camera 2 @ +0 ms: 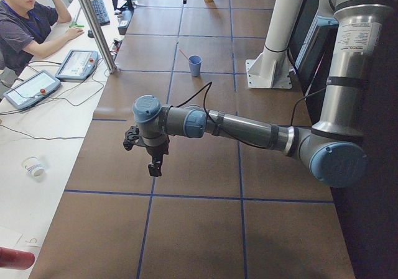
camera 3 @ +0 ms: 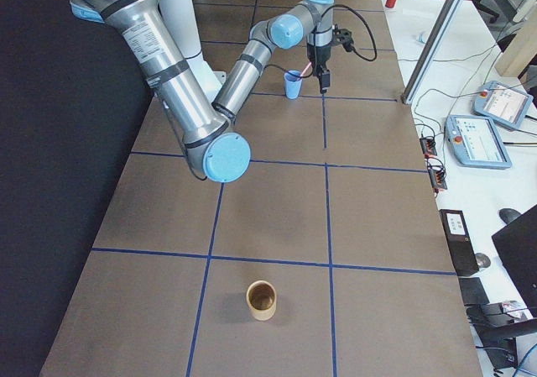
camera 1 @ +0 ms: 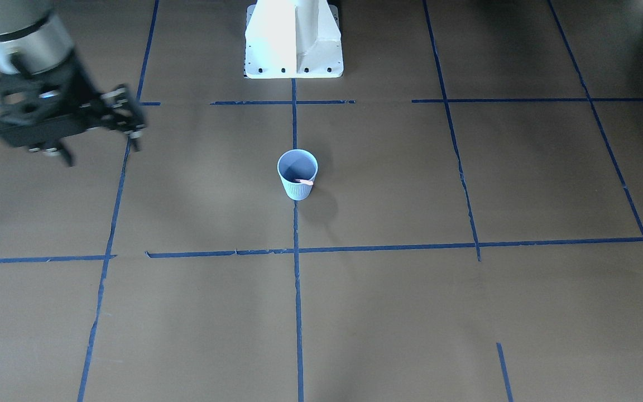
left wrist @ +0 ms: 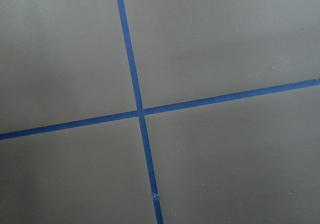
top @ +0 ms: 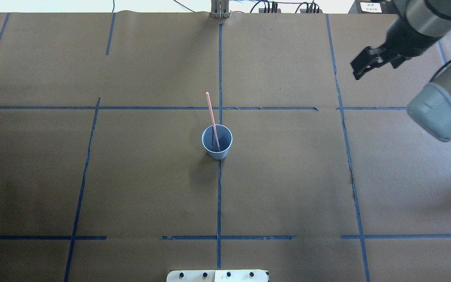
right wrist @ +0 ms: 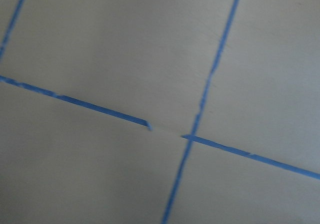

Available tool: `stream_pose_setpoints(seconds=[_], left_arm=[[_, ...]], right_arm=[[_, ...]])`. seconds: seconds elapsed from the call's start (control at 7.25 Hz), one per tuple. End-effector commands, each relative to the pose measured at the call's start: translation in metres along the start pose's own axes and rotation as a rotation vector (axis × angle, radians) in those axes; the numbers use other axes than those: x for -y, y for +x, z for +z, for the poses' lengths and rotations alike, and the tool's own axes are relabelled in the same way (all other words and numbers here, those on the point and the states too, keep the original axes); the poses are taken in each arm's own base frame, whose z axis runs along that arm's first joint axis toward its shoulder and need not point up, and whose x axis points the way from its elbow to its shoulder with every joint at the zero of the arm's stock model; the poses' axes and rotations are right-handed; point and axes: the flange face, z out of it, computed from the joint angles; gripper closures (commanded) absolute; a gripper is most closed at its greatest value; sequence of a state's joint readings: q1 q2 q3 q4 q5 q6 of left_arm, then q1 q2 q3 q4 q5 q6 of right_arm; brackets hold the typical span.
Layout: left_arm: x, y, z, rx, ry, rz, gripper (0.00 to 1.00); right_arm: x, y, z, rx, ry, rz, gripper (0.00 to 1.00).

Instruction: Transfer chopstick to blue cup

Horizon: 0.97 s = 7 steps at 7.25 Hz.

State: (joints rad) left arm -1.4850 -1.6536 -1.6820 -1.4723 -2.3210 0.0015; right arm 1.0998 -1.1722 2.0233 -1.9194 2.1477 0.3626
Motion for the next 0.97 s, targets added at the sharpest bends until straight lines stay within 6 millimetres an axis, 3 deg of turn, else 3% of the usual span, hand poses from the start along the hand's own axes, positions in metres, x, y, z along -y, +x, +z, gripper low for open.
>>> stream_pose_setpoints(seconds=[0.0,0.14,0.28,0.41,0.55,0.69,0.83], left_arm=[[-0.007,-0.007,0.002,0.004,-0.002,-0.016,0.0],[-0.02,-0.017,0.016,0.005,-0.026,-0.015,0.0],[-0.021,-0.019,0.017,0.008,-0.027,-0.01,0.0],[-0.022,-0.022,0.02,0.008,-0.038,-0.022,0.0],[-0.027,-0.042,0.038,0.003,-0.071,-0.062,0.0],[-0.03,-0.057,0.043,0.002,-0.082,-0.093,0.0],[-0.039,-0.086,0.038,-0.003,-0.073,-0.151,0.0]], right_arm=[[-0.059,0.152,0.01,0.045,-0.004,0.084,0.0],[-0.096,0.221,0.037,0.088,0.014,0.16,0.0],[-0.116,0.255,0.063,0.117,0.039,0.17,0.0],[-0.152,0.276,0.086,0.1,0.001,0.2,0.0],[-0.153,0.308,0.085,0.08,0.02,0.256,0.0],[-0.162,0.327,0.086,0.09,0.016,0.304,0.0],[-0.173,0.331,0.093,0.099,-0.003,0.321,0.0]])
